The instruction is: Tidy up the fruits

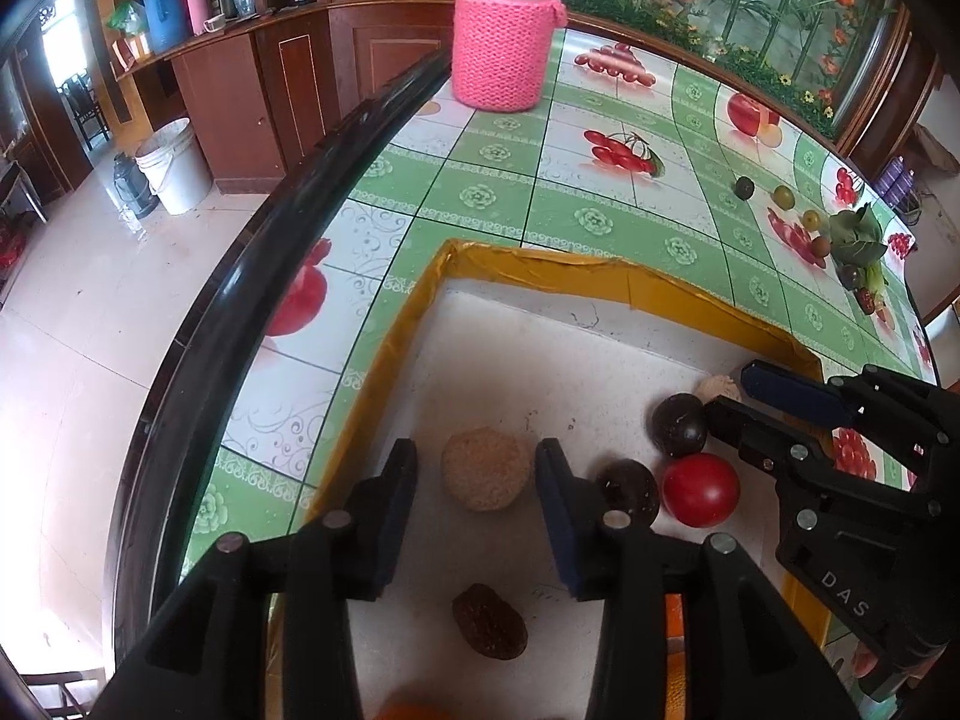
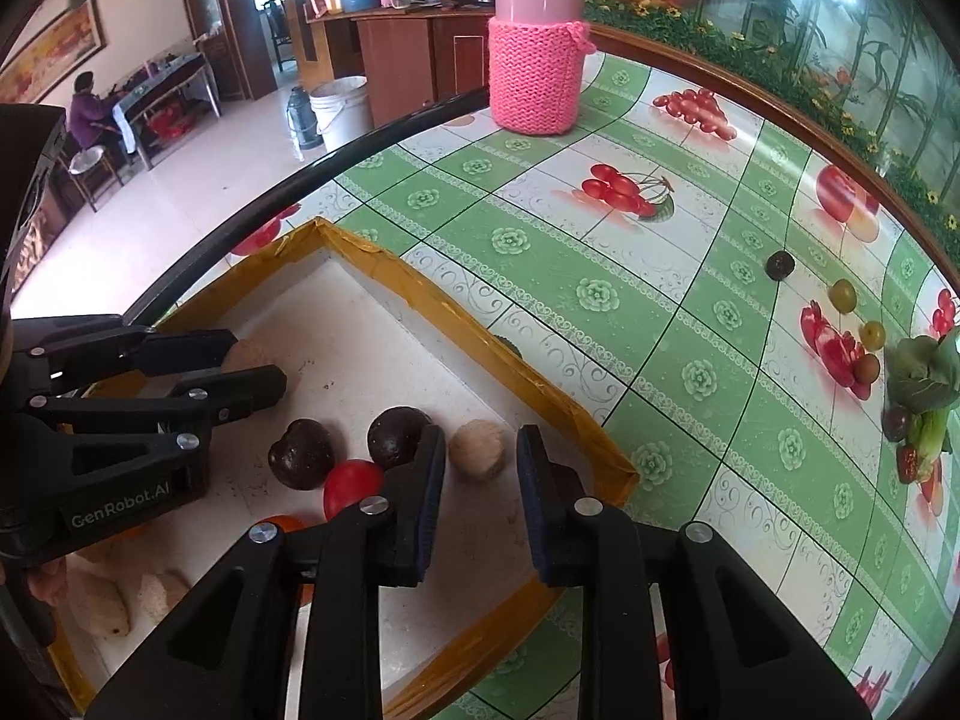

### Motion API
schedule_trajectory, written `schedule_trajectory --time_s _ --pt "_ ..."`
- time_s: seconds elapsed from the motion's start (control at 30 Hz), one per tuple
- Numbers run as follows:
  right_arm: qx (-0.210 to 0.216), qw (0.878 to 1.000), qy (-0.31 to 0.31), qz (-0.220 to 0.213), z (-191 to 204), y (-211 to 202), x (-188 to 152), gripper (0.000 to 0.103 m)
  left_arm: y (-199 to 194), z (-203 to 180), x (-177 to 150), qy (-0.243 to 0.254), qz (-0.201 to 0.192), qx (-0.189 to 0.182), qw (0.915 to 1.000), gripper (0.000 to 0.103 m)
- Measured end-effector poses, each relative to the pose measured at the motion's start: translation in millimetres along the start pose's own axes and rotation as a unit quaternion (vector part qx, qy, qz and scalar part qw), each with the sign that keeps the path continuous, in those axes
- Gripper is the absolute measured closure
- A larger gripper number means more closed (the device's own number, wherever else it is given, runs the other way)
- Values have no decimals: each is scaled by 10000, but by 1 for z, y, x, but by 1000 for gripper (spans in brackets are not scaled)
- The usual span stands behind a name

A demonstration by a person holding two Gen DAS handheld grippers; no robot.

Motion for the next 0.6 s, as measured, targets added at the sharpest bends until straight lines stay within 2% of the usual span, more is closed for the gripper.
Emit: schedule_trajectory --time_s 0.33,0.6 --pt "-73 10000 37 -47 8 -15 -8 75 -13 7 -9 -108 -50 19 9999 53" --pt "-10 9997 66 -234 28 -48 -27 72 -39 7 -29 -70 -260 147 9995 35"
Point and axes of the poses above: each gripper's, at about its wrist camera, not at the fingertips, and y roughly the way its jaws point, z to its left, x to its top, the point moved 2 cm from there along y, roughly the way its jaws point, and after that the axes turned 13 degrees about -y, right-handed, at the moved point
